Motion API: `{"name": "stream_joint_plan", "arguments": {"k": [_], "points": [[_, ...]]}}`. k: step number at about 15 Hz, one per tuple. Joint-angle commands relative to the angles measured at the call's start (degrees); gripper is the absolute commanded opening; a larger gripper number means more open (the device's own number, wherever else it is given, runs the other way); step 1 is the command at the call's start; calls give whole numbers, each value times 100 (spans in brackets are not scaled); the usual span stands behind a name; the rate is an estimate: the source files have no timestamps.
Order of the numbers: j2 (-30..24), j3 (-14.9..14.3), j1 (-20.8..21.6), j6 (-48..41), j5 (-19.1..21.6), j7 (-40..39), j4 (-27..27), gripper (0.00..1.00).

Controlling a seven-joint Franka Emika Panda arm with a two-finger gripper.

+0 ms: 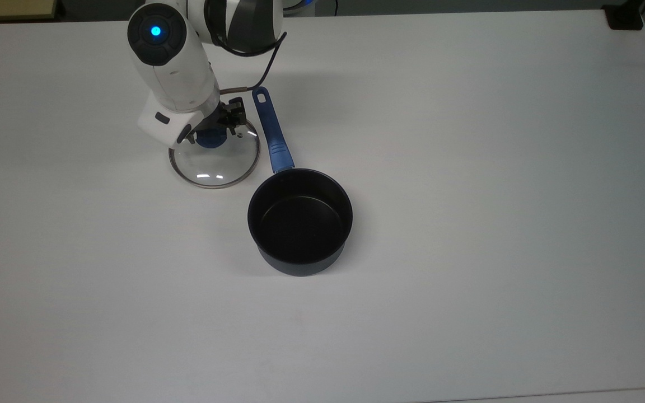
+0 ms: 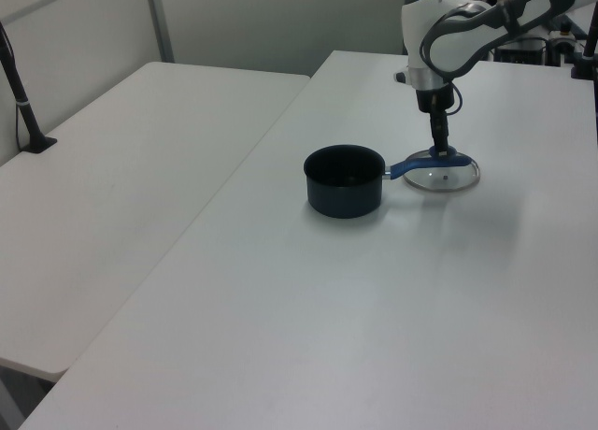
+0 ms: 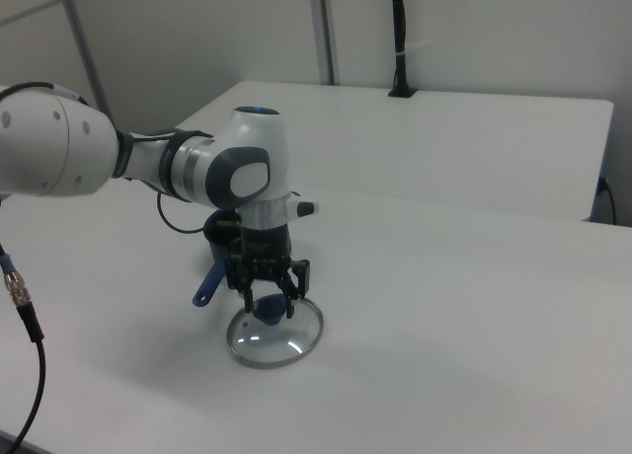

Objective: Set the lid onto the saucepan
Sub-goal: 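Close the gripper on the blue knob of the glass lid, then lift the glass lid and carry it over the saucepan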

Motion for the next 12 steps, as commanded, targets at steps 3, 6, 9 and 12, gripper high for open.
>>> {"name": "stream_joint_plan", "arguments": {"k": [3, 6, 9, 12], "points": [[-16, -38, -5, 269, 124, 127, -112, 67], [-34, -47, -14, 182, 115, 92, -95, 55], [-60, -100, -67, -336, 54, 100, 342, 52], [-42, -152, -172, -609, -52, 74, 1011, 52]]}}
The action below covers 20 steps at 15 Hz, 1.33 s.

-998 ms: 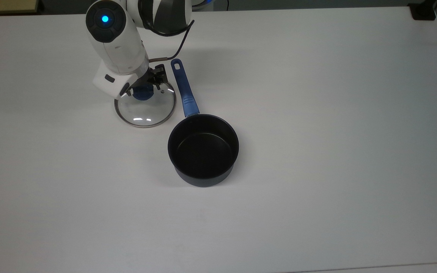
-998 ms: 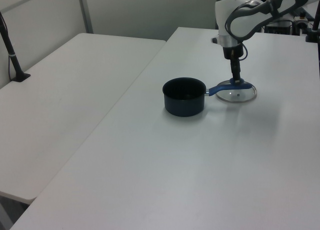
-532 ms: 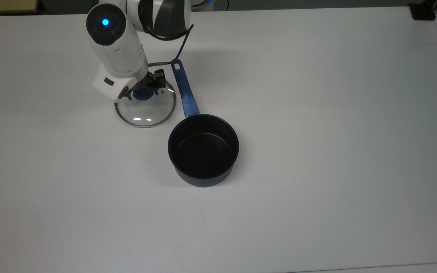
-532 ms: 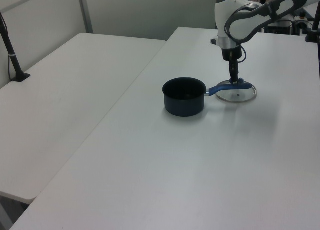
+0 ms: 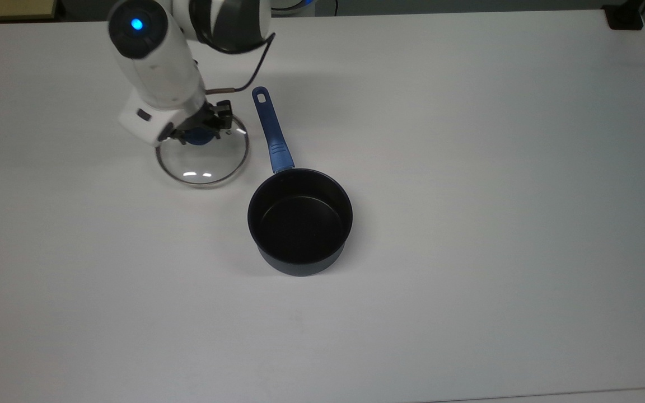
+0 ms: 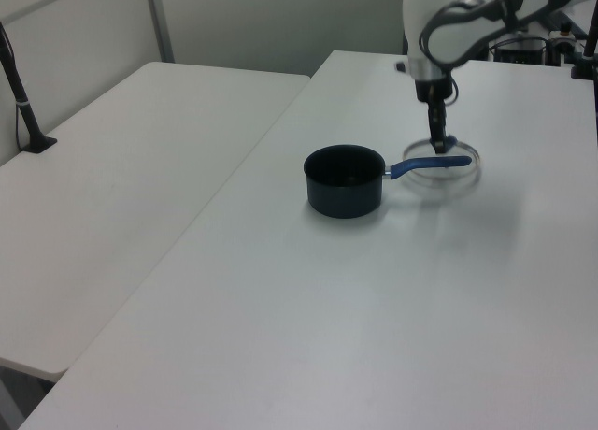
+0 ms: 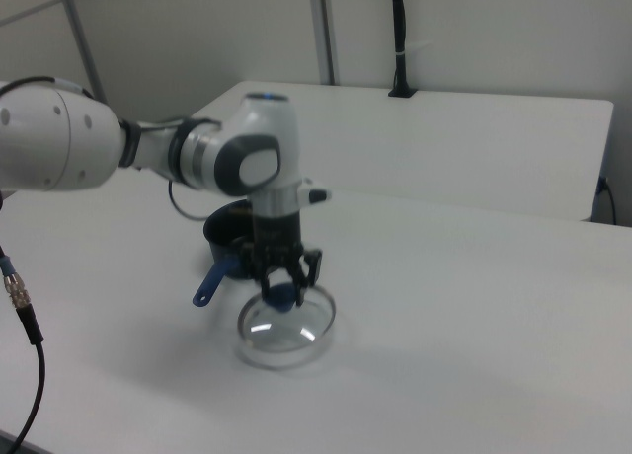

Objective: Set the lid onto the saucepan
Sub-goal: 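Lift the glass lid and carry it over the saucepan, then lower the glass lid onto the saucepan rim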

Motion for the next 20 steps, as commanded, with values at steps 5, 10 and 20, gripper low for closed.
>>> {"name": "stream_joint_plan", "arguments": {"k": [5, 10, 20], "points": [[330, -32, -22, -347, -92, 35, 1788, 52], [384, -75, 697, 47, -65, 122, 2169, 53], [604, -5, 1507, 541, -74, 1274, 2169, 53]]}}
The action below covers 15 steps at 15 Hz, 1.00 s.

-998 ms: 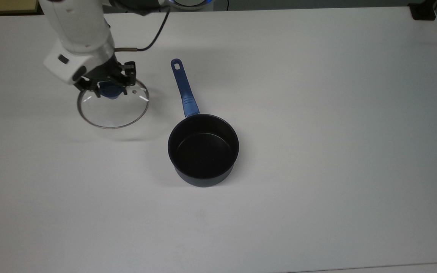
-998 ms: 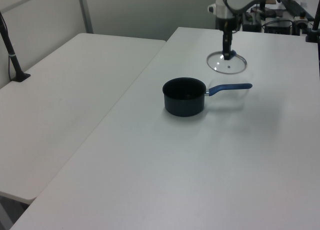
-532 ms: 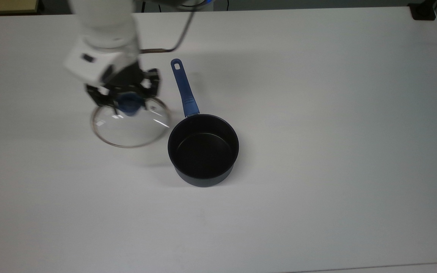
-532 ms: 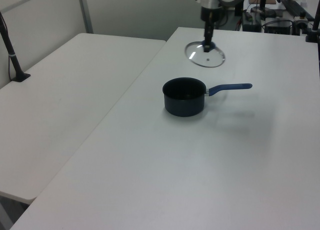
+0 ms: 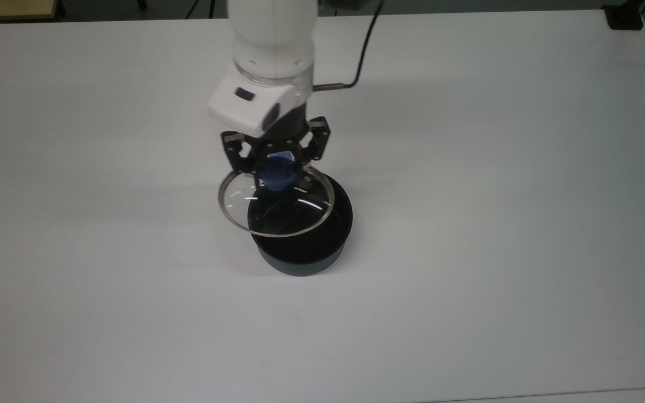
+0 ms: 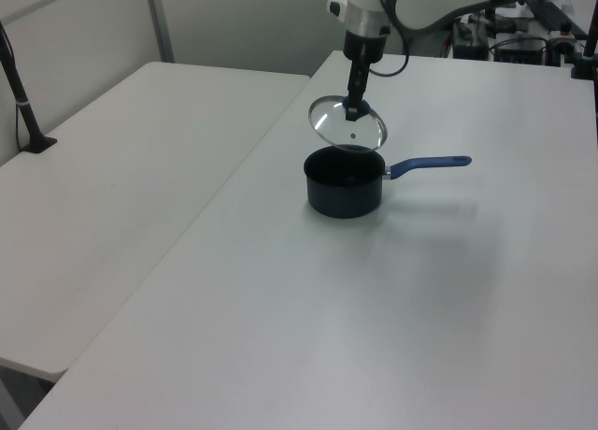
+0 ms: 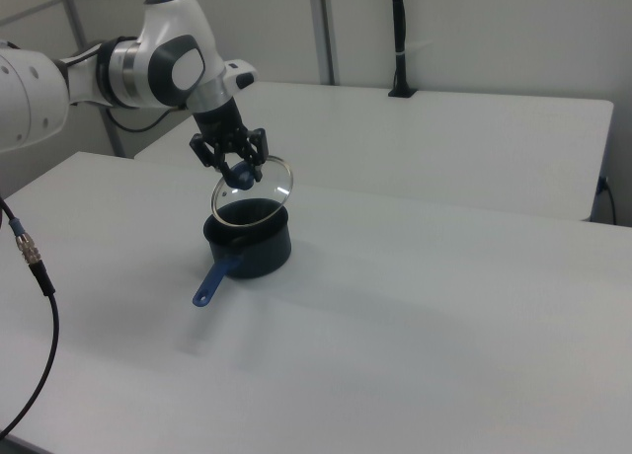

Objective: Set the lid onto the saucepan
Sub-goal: 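Lower the glass lid onto the saucepan rim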

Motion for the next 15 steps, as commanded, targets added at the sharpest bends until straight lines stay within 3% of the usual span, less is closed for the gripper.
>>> {"name": "stream_joint_plan", "arguments": {"k": [1, 6, 9, 15], "points": [[153, -31, 99, 88, -13, 151, 109, 53], [232, -22, 135, 36, 31, 441, 74, 54], [232, -22, 135, 18, 338, 528, 74, 54], [267, -13, 222, 36, 365, 608, 56, 54]]}}
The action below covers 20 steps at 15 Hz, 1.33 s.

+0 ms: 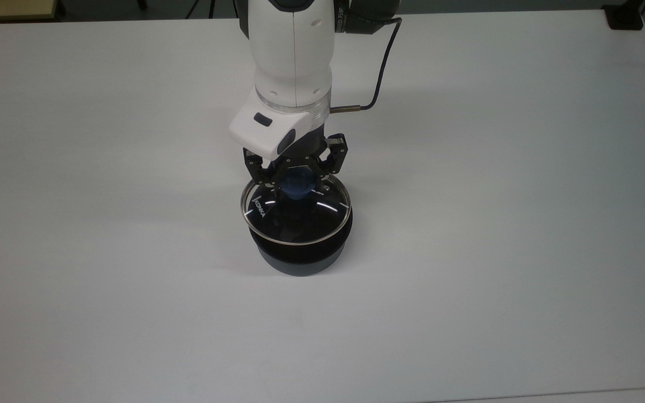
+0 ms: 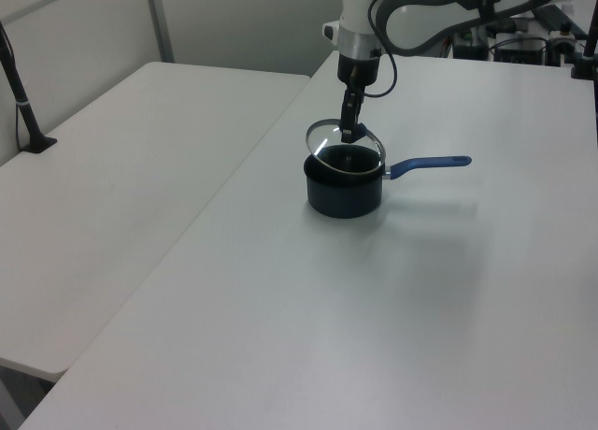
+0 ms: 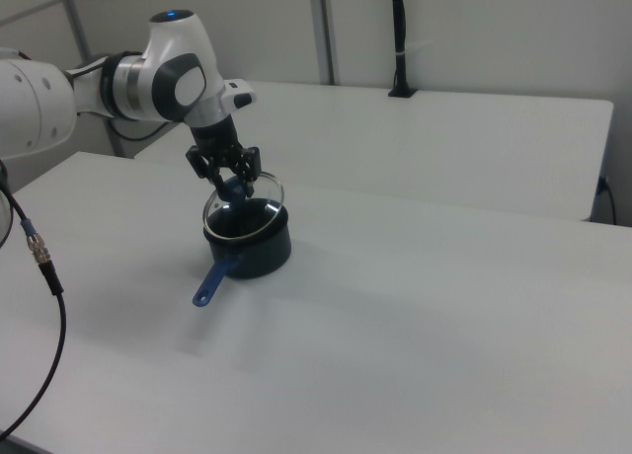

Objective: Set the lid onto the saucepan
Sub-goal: 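Lower the glass lid onto the saucepan rim, then open the gripper and raise it away from the lid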

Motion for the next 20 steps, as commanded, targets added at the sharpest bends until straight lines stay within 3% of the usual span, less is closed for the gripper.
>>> {"name": "stream_joint_plan", "arguments": {"k": [1, 6, 7, 9, 10, 14, 20], "points": [[22, -25, 133, 24, 118, 130, 28, 54], [145, -25, 133, 50, 118, 121, 2, 55], [163, -25, 133, 58, 118, 130, 2, 59], [207, -25, 107, 76, 118, 139, 2, 77], [207, -34, 98, 76, 109, 156, 2, 99], [23, -60, 36, 6, 74, 174, 11, 100], [-1232, -61, -227, -1100, -5, 200, -638, 100]]}}
